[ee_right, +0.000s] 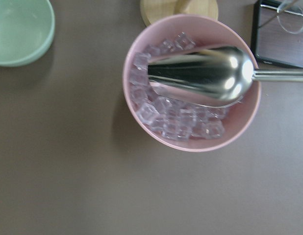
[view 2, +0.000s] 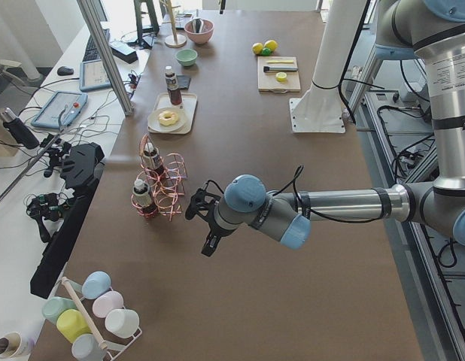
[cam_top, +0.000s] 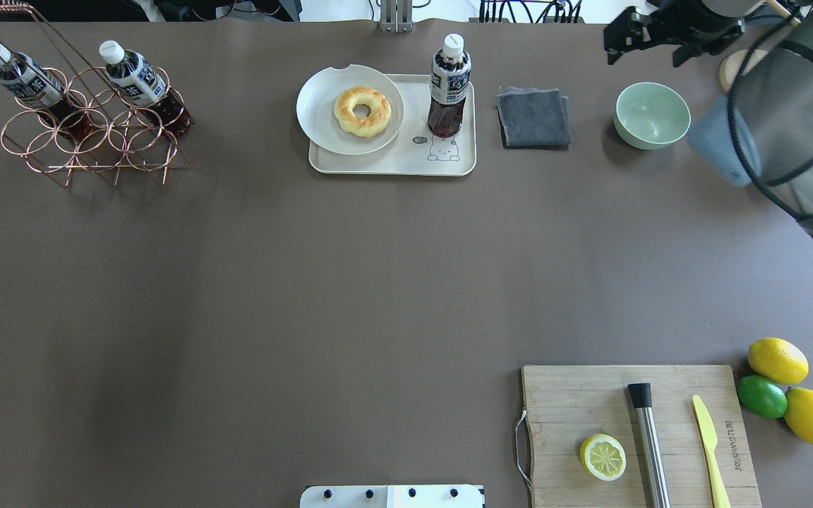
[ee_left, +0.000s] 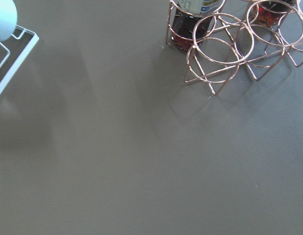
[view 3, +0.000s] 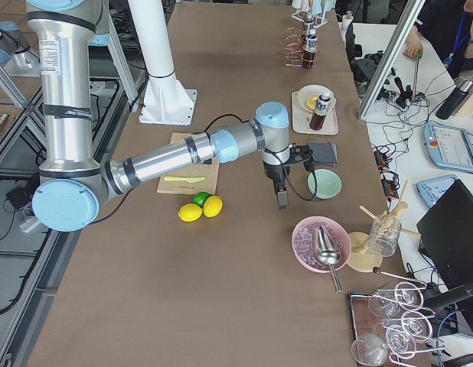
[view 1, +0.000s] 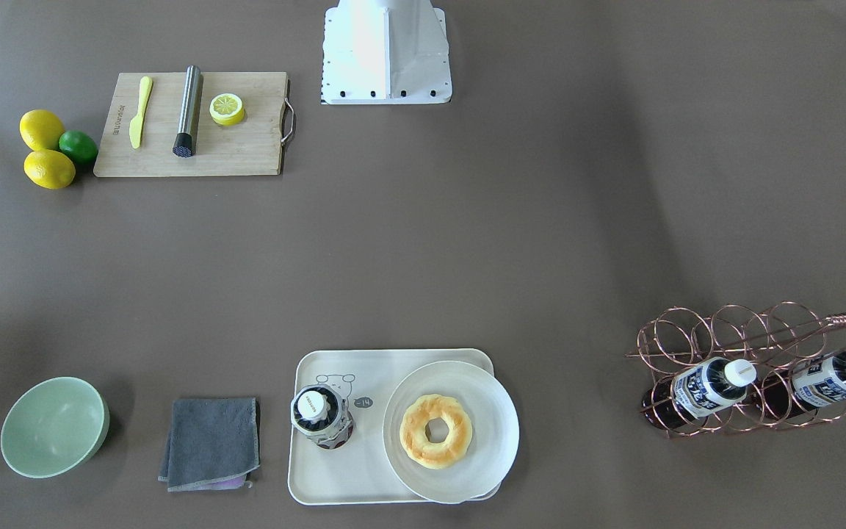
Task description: Place tea on tray
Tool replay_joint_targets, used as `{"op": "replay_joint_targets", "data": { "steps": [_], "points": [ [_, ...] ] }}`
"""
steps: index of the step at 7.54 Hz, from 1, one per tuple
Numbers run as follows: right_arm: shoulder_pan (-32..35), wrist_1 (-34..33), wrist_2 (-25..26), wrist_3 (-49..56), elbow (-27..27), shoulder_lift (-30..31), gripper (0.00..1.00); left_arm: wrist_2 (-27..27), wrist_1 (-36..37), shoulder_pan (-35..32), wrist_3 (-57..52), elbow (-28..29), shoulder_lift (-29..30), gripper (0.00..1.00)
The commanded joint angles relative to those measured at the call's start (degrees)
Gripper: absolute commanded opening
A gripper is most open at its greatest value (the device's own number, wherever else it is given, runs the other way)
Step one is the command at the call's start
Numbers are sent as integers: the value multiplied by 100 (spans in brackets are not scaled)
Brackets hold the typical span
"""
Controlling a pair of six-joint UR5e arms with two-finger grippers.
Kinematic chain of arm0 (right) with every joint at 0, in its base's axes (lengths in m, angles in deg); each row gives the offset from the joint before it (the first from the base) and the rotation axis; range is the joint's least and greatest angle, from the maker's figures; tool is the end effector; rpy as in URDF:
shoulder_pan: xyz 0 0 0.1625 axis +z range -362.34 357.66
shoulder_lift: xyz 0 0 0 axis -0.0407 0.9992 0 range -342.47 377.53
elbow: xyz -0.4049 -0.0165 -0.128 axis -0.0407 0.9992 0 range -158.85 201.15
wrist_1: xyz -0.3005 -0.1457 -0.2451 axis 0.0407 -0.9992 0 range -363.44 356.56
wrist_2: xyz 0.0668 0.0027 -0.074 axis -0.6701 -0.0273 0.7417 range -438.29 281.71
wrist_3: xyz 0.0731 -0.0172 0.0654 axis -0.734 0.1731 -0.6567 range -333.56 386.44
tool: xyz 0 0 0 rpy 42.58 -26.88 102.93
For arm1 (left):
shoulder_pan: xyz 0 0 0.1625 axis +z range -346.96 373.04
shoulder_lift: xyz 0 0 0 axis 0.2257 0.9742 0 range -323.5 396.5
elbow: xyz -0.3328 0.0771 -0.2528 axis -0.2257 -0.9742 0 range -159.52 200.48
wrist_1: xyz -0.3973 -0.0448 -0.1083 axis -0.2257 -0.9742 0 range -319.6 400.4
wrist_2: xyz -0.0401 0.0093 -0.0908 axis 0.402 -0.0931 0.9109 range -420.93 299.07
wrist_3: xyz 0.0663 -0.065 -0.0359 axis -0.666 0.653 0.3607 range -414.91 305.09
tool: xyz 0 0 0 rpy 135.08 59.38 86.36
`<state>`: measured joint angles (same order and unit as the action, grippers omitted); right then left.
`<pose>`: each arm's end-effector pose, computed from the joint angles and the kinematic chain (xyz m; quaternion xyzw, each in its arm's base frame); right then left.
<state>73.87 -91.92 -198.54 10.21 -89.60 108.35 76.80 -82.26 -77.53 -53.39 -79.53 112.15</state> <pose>-0.0353 -0.4927 0.4974 0.1071 -0.2941 -0.0283 0.9493 -0.0637 -0.4046 0.6156 0.2204 0.3942 0.0827 0.8884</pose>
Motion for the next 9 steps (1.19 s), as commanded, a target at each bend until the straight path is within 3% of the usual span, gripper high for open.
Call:
{"op": "replay_joint_targets", "data": {
  "steps": [1, 2, 3, 5, 9],
  "points": [
    [1523, 6, -1431, 1701, 1084, 541, 100, 25, 1824, -828, -1833, 60, 387, 99],
    [1737, 15, -1605, 2086, 1325, 881, 100, -27, 2615, -891, -2361, 68, 624, 99],
    [1948, 7, -1642, 2533, 1563, 1093, 100, -71, 2815, -961, -2532, 95, 496, 99],
    [2161, -20, -1590, 2529, 1626, 1061, 100, -841, 2852, -1006, -2367, 138, 275, 99],
    [2153, -29, -1572, 2529, 1635, 1078, 100, -854, 2711, -699, -2140, 332, 231, 99]
  ]
}}
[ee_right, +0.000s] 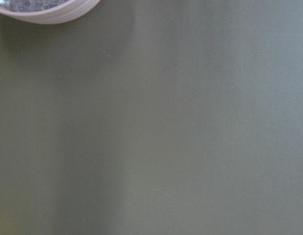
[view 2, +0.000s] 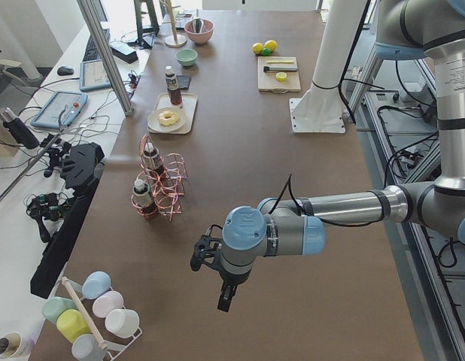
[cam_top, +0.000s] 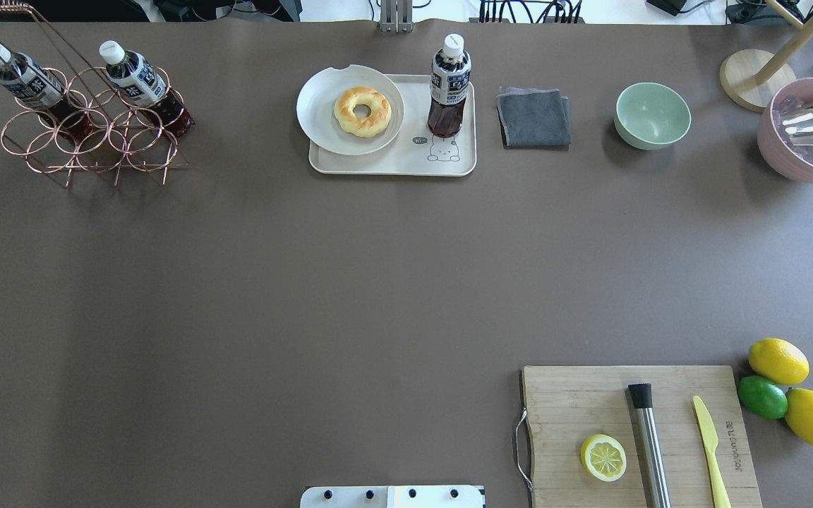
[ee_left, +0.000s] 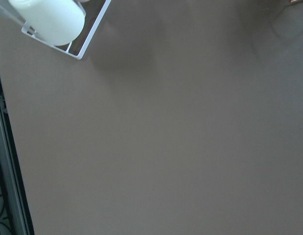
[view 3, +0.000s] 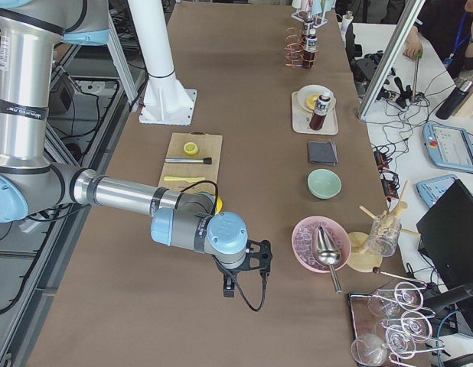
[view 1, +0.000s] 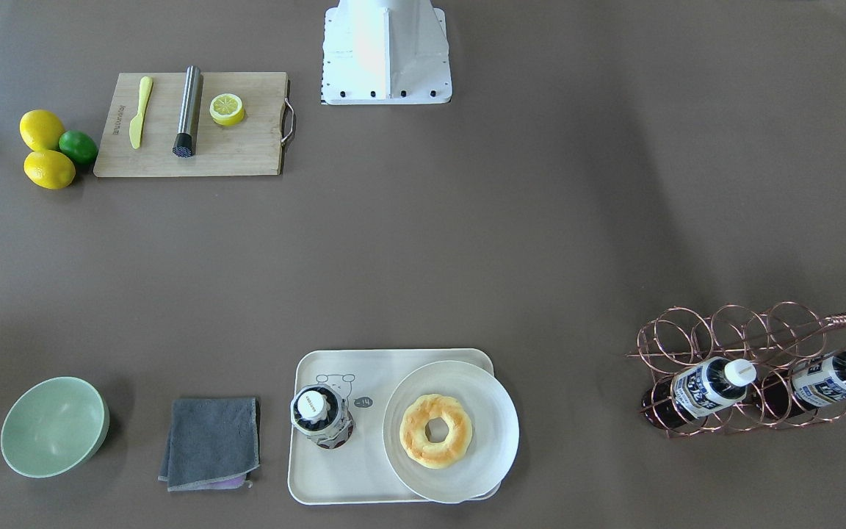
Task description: Place tea on tray
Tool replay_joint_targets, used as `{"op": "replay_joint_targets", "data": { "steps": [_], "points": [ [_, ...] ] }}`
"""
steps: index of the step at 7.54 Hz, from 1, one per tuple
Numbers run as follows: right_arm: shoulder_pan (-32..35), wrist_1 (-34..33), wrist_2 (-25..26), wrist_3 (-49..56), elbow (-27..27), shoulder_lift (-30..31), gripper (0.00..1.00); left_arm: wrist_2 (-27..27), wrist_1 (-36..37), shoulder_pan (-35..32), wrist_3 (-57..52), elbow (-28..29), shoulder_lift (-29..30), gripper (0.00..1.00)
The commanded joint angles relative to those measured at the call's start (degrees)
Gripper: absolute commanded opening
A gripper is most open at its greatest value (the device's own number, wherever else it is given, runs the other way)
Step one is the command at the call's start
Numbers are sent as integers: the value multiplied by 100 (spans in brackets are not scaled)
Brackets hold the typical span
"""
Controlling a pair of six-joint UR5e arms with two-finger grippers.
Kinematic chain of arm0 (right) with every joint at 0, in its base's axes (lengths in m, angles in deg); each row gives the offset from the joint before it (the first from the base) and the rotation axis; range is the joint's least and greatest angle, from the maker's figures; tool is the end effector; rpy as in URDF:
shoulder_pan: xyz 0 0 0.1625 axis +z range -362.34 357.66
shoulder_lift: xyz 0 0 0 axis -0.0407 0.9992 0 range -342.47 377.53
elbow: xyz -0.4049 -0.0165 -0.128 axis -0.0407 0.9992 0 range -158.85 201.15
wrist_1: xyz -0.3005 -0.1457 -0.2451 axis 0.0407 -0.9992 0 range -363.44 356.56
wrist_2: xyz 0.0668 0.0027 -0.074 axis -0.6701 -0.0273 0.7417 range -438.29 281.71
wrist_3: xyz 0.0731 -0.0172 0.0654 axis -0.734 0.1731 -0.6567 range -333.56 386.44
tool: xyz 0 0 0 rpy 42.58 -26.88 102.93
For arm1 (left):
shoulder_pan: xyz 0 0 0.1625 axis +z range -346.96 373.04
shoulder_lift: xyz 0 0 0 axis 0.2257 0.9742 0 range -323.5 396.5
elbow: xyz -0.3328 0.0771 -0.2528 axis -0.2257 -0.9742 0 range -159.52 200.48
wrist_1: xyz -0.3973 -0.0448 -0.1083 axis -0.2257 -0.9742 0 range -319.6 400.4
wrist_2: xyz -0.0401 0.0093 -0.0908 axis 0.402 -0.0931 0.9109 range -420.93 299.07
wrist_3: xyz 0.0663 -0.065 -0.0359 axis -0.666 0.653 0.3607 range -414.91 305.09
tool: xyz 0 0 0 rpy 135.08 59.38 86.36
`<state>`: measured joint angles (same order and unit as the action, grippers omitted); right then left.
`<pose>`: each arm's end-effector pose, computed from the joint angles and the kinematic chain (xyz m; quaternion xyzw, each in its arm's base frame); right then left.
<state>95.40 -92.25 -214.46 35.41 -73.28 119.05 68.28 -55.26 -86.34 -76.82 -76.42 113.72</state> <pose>0.1144 -0.3845 0.7063 0.0100 -0.3942 0.0103 0.9189 -0.1339 -0.3787 0.6947 0.0887 0.3236 0.1021 0.9365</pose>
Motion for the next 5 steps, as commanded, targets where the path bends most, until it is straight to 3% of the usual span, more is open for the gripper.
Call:
{"op": "replay_joint_targets", "data": {
  "steps": [1, 5],
  "points": [
    [0, 13, 28, 17, 3, 9, 100, -2, 21, 556, 588, 21, 230, 99],
    [-61, -4, 624, 9, 3, 0, 100, 306, 12, 622, 627, 48, 48, 99]
  ]
}}
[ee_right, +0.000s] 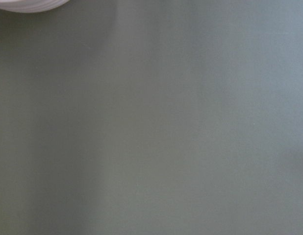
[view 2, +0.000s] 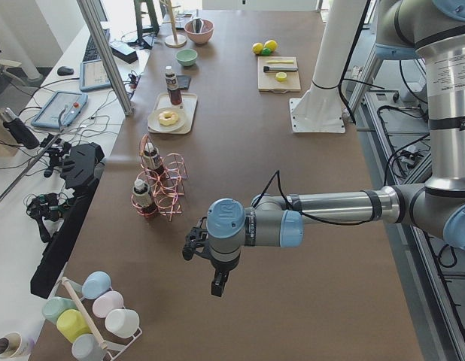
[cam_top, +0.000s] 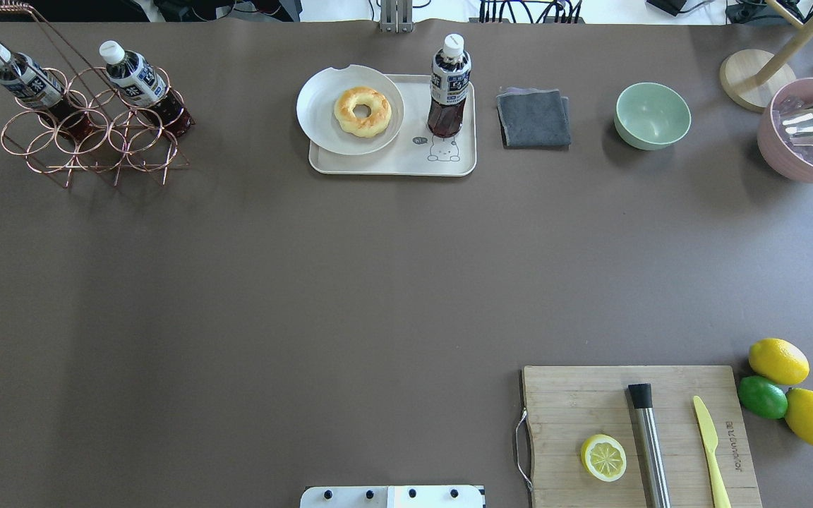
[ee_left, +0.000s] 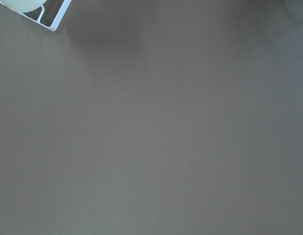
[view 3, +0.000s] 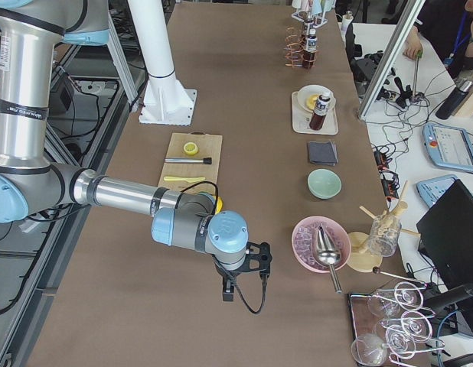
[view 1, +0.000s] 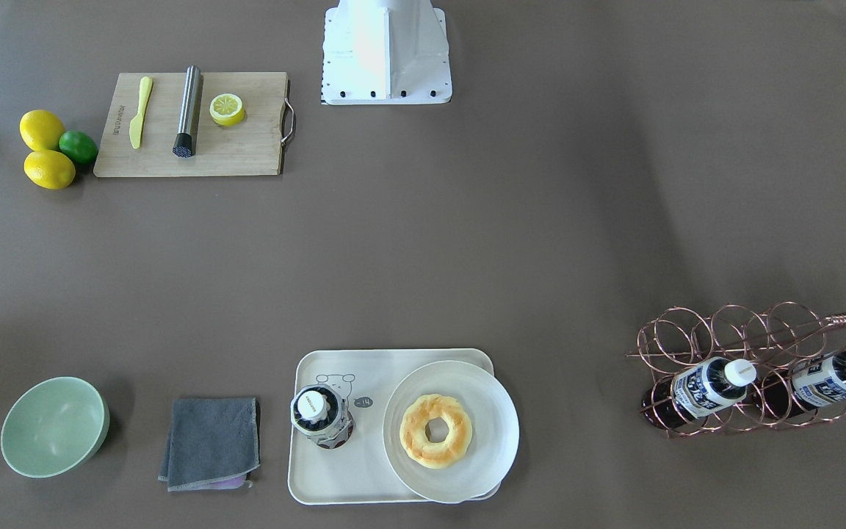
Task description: Place tea on tray
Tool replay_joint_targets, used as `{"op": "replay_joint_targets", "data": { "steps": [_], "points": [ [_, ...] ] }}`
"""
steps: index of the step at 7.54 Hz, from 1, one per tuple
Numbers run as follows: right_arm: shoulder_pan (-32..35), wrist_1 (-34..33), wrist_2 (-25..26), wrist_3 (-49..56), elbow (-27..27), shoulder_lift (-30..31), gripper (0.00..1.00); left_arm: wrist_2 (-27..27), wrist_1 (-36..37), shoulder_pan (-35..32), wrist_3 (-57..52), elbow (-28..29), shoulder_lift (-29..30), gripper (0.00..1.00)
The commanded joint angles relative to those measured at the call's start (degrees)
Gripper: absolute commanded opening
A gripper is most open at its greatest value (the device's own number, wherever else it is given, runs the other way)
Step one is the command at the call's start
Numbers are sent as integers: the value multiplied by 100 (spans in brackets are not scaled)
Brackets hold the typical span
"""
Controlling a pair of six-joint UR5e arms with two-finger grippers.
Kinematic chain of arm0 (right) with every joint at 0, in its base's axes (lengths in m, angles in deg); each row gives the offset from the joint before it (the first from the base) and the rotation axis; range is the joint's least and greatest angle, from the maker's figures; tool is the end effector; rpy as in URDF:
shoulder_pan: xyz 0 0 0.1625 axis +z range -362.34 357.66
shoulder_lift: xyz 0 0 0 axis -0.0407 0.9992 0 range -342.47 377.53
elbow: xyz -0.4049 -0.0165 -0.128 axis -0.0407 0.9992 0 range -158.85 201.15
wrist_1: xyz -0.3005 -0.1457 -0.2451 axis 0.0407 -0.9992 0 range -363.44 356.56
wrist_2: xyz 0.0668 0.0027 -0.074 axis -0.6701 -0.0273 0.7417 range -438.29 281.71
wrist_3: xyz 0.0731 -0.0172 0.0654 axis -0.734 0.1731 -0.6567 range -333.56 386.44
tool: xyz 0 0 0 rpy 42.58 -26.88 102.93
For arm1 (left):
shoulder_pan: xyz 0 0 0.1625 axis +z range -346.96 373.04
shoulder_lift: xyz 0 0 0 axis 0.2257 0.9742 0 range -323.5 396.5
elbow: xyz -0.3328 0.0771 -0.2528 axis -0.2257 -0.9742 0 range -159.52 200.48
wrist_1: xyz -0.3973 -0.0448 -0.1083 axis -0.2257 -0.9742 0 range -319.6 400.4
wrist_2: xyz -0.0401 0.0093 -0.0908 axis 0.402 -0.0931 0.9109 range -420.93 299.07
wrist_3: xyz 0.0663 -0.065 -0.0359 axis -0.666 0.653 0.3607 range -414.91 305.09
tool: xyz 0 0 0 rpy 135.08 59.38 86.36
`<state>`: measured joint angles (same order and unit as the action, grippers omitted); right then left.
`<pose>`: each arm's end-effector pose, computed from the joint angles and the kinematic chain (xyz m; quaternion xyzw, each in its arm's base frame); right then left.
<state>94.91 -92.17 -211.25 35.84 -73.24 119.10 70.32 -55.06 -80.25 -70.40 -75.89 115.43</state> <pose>0.1149 -0.3842 0.7107 0.0054 -0.3687 0.0014 0.9295 -0.0911 -0.4053 0.6853 0.0636 0.3465 0.1017 0.9303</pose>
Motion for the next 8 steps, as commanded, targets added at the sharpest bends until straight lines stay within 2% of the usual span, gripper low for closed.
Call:
{"op": "replay_joint_targets", "data": {
  "steps": [1, 8],
  "points": [
    [-12, -13, 305, -34, 0, 3, 100, 111, -8, 4, -15, -22, -114, 99],
    [-48, 5, 244, -8, 0, 47, 100, 103, -52, -31, -24, -66, -105, 99]
  ]
}}
